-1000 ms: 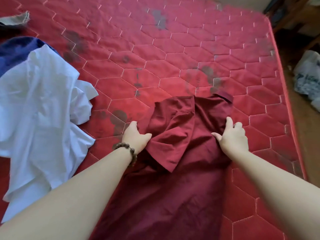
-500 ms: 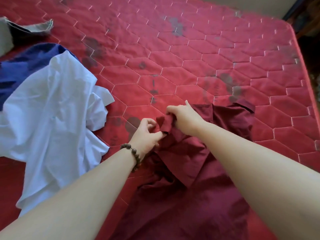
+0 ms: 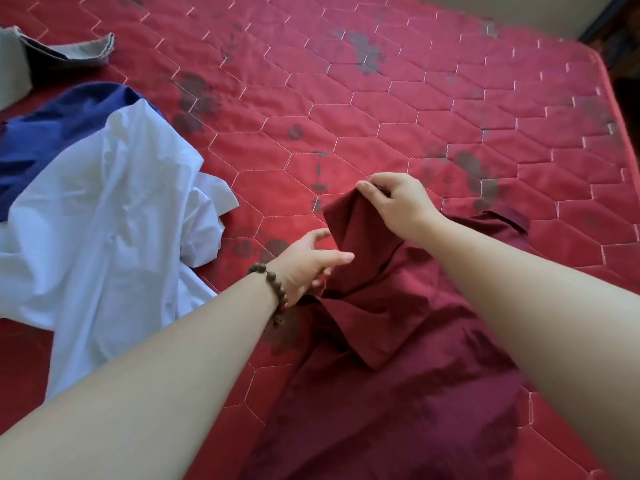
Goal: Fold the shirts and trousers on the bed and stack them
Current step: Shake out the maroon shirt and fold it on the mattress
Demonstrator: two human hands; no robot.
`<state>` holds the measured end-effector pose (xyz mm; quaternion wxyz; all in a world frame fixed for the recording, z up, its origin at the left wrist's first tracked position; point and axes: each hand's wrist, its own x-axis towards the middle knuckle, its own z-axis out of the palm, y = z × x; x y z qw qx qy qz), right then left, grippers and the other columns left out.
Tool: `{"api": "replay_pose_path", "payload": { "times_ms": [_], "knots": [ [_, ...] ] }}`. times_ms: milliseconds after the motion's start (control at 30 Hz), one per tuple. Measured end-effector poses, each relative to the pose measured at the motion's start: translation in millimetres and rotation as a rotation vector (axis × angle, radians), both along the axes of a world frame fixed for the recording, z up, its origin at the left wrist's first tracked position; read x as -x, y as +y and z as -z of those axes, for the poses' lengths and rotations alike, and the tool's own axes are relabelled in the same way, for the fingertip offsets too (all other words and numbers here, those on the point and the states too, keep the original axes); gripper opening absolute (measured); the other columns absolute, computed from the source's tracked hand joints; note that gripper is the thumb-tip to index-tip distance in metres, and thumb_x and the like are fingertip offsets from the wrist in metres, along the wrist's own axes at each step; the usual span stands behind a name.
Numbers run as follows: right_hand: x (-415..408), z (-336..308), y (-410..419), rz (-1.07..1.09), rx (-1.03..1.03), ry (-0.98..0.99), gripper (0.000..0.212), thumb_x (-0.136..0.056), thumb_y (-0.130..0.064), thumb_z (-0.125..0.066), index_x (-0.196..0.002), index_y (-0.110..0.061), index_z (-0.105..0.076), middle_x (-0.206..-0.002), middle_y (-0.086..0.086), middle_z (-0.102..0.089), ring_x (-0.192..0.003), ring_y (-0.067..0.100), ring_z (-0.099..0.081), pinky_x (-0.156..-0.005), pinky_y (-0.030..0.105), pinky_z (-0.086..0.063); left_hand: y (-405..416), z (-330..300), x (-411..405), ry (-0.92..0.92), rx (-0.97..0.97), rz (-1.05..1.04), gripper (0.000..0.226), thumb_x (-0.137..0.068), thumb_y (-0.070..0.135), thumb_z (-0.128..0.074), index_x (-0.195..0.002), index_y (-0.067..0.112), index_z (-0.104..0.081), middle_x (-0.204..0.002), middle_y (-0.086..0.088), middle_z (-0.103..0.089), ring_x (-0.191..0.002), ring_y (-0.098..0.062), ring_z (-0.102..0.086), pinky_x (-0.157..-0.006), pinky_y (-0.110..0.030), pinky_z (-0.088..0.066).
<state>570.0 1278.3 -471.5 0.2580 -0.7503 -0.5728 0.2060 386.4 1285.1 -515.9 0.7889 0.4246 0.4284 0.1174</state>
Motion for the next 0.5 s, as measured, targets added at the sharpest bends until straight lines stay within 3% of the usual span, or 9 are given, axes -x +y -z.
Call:
{"api": "replay_pose_path", "payload": {
  "times_ms": [100,167,233,333,400,500],
  "knots": [
    [2.2,-2.0,3.8,-0.009,-0.025,-0.023,0.046,-0.098,-0.028,-0.053,-0.06,-0.016,-0.029,-0.056,-0.002,-0.025,-0.057,0.017,-0.024,-0.057,0.032,-0.02,7.5,-4.2,3.4,-0.04,-0.006,0.062,0.026,-0.081,0.008,-0.072,-0.106,0.005,-0.068,-0.084,-0.006,-0.074,-0.067,-0.015,-0.069,-0.058,-0.024,-0.051],
    [0.8,0.0,6.5,0.014,-0.047,-0.045,0.038,-0.098,-0.026,-0.052,-0.066,-0.008,-0.041,-0.058,0.0,-0.033,-0.063,0.021,-0.03,-0.059,0.032,-0.022,15.3,-3.6,6.0,-0.018,-0.049,0.04,0.029,-0.077,0.01,-0.076,-0.104,0.0,-0.069,-0.099,-0.015,-0.073,-0.089,-0.026,-0.071,-0.077,-0.034,-0.056],
    [0.0,3.1,9.1,0.066,-0.07,-0.062,0.029,-0.099,-0.026,-0.05,-0.081,-0.003,-0.055,-0.065,0.001,-0.046,-0.069,0.025,-0.041,-0.062,0.033,-0.027,24.1,-2.2,9.3,0.007,-0.076,0.009,0.029,-0.075,0.012,-0.077,-0.101,0.001,-0.07,-0.101,-0.017,-0.072,-0.096,-0.031,-0.069,-0.085,-0.042,-0.055],
    [-0.4,10.9,13.6,0.108,0.002,-0.088,0.024,-0.099,-0.03,-0.047,-0.097,-0.01,-0.06,-0.082,0.001,-0.058,-0.084,0.029,-0.052,-0.075,0.035,-0.039,35.2,1.5,12.6,0.281,-0.467,0.072,0.016,-0.077,0.021,-0.077,-0.087,0.012,-0.068,-0.083,0.001,-0.074,-0.081,-0.017,-0.07,-0.068,-0.022,-0.052],
    [-4.0,19.0,12.1,0.113,0.111,-0.087,0.022,-0.1,-0.03,-0.046,-0.113,-0.02,-0.059,-0.105,0.001,-0.063,-0.103,0.026,-0.055,-0.094,0.04,-0.041,39.3,9.1,14.1,0.534,-0.7,-0.003,0.024,-0.077,0.029,-0.077,-0.087,0.011,-0.064,-0.082,-0.002,-0.069,-0.08,-0.021,-0.064,-0.067,-0.027,-0.046],
    [-18.3,28.9,-2.6,0.073,0.16,-0.141,0.033,-0.098,-0.015,-0.045,-0.129,-0.022,-0.053,-0.129,0.006,-0.055,-0.123,0.027,-0.047,-0.105,0.043,-0.035,36.1,7.7,15.4,0.765,-0.799,-0.147,0.023,-0.08,0.025,-0.071,-0.097,0.018,-0.056,-0.097,-0.004,-0.061,-0.092,-0.025,-0.058,-0.074,-0.03,-0.04]
  ]
}}
